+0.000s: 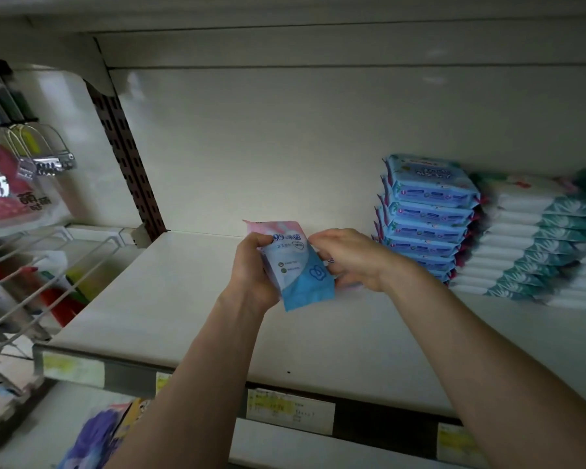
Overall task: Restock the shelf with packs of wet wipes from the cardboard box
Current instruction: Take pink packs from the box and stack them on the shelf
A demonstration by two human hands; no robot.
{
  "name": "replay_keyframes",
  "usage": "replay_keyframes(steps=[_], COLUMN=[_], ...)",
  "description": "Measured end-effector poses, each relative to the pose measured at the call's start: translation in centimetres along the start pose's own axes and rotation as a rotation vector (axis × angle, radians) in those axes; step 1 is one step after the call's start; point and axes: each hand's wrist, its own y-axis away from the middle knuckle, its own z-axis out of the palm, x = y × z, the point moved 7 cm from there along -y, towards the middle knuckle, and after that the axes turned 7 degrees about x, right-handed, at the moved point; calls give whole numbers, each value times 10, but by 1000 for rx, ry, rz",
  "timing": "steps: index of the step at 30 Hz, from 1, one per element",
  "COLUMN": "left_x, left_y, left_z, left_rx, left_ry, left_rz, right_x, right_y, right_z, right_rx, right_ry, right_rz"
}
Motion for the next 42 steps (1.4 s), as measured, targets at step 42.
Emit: replay_keyframes(steps=[42], left_x=[6], left_y=[-34], left_z=[8], left_rx=[118], left_ry=[-2114], left_rz=[293], right_x=[0], right_y=[-3], right_z=[-41], right_rx=[430], right_ry=[382], right_rz=[-131])
